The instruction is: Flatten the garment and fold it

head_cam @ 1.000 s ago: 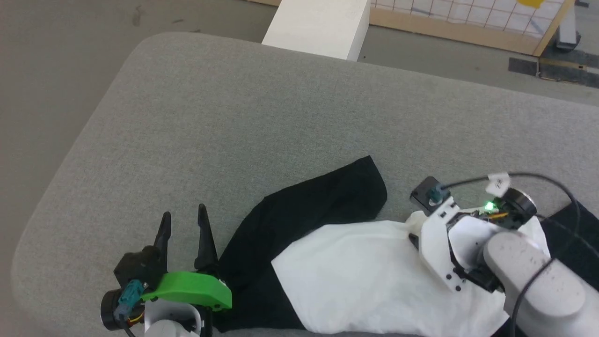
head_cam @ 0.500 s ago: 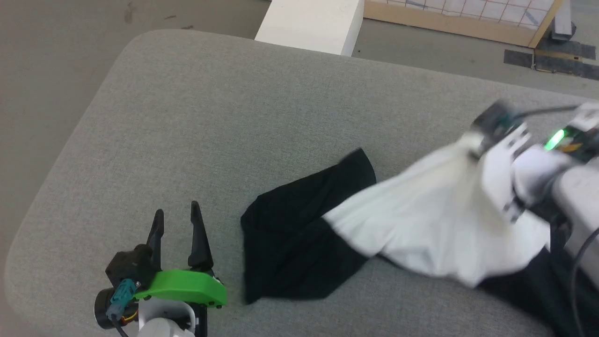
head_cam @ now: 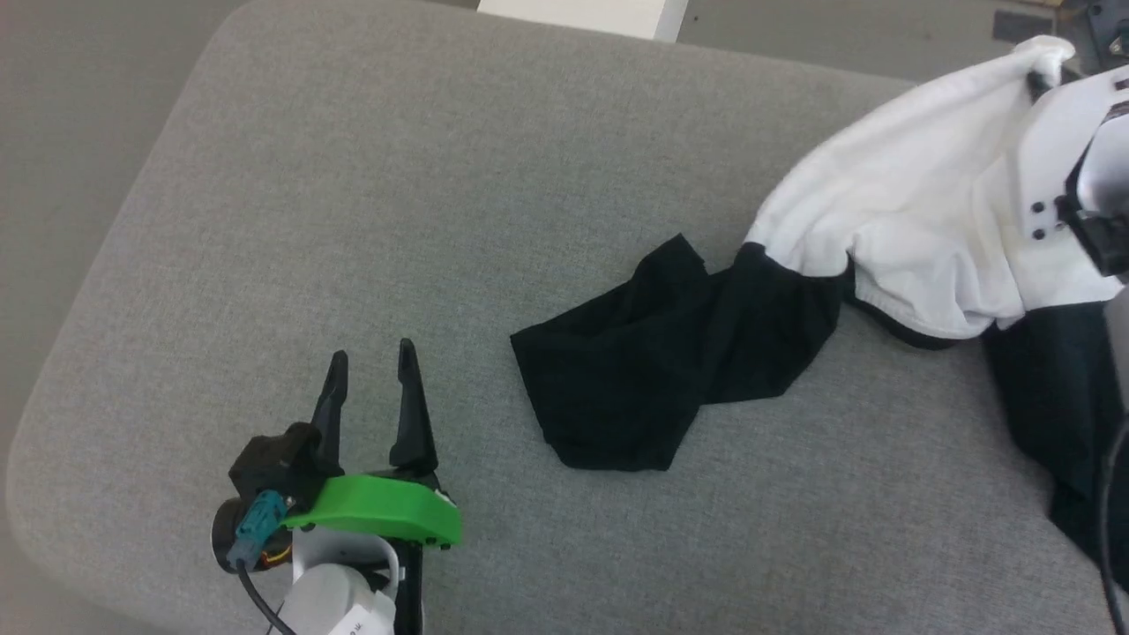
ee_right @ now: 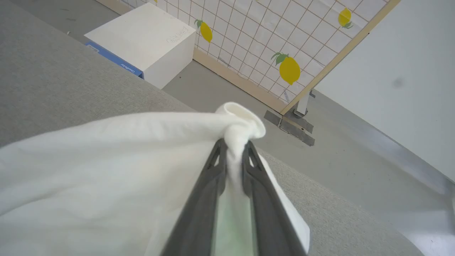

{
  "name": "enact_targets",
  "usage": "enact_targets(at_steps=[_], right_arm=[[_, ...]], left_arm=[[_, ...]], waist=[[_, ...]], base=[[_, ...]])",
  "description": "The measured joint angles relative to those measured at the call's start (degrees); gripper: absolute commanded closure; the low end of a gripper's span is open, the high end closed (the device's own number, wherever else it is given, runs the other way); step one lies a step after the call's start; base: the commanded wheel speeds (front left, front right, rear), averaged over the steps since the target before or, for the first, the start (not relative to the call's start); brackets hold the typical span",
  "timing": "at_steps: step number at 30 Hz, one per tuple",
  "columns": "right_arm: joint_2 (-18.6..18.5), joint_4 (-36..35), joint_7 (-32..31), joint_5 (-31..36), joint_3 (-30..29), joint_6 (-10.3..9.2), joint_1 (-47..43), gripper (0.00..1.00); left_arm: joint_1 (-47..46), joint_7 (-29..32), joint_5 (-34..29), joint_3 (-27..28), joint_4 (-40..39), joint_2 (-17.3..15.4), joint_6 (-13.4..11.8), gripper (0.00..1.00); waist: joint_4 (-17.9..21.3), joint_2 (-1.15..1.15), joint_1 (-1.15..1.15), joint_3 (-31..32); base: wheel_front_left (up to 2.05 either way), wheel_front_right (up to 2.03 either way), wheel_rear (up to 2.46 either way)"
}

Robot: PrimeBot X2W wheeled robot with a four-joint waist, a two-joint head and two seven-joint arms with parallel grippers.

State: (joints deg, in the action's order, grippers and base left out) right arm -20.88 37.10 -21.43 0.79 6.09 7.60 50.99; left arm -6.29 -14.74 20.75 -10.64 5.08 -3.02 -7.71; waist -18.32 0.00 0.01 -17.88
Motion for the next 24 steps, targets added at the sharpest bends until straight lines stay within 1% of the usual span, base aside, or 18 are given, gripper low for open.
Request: enact_targets(at_steps=[1, 2, 3, 6, 9, 14, 17, 22, 24], right_arm=[[0.81, 0.66, 0.57, 0.45, -0.87, 0.0, -0.01, 0.0], [1.85, 1.23, 1.57, 0.89, -1.86, 0.0, -0.05, 0.0], [4.35, 1.77, 4.8, 1.43, -3.79, 0.0, -1.26, 0.0], [6.66, 1.3, 8.7, 0.88, -6.02, 0.0, -4.92, 0.0], [8.93, -1.42, 13.76, -0.37, -7.82, 0.0, -10.7, 0.0], [14.15, -11.33, 21.52, -1.88, -10.54, 0.0, -23.01, 0.0], [16.5, -18.05, 23.83, -2.25, -11.55, 0.0, -31.36, 0.0], [17.9, -26.81, 24.98, -2.66, -13.52, -0.01, -43.74, 0.0], [17.9, -28.99, 25.09, -5.41, -14.05, -0.01, -46.82, 0.0]], left_arm=[[-0.06, 0.0, 0.01, -0.12, 0.01, 0.0, -0.09, 0.0], [-0.12, 0.0, 0.02, -0.23, 0.09, 0.0, -0.18, 0.0], [-0.16, 0.0, 0.01, -0.34, 0.52, 0.0, -0.19, 0.0], [-0.03, 0.0, -0.26, -0.03, 1.18, 0.0, -0.16, 0.0], [0.39, 0.0, -1.19, 0.62, 1.8, 0.0, 0.16, 0.0], [2.02, 0.0, -2.13, 0.8, 2.75, -0.01, 1.22, 0.0], [2.82, 0.0, -2.24, 0.34, 3.54, 0.0, 1.92, 0.0], [2.89, 0.0, -2.68, -1.41, 5.0, 0.01, 3.16, 0.0], [2.83, 0.0, -2.87, -2.52, 5.79, 0.01, 3.77, 0.0]], waist=[[-0.15, 0.0, 0.0, -0.31], [-0.3, 0.0, 0.0, -0.63], [-0.41, 0.0, 0.0, -0.71], [-0.19, 0.0, 0.0, 0.05], [0.35, 0.0, 0.0, 1.39], [2.52, 0.0, 0.0, 4.48], [4.75, 0.0, 0.0, 6.4], [8.91, 0.0, 0.0, 9.16], [10.35, 0.0, -0.01, 10.01]], base=[[0.0, 0.0, 0.0], [0.0, 0.0, 0.0], [0.0, 0.0, 0.0], [0.0, 0.0, 0.0], [0.0, 0.0, 0.0], [0.0, 0.0, 0.0], [0.0, 0.0, 0.0], [0.0, 0.0, 0.0], [0.0, 0.0, 0.0]])
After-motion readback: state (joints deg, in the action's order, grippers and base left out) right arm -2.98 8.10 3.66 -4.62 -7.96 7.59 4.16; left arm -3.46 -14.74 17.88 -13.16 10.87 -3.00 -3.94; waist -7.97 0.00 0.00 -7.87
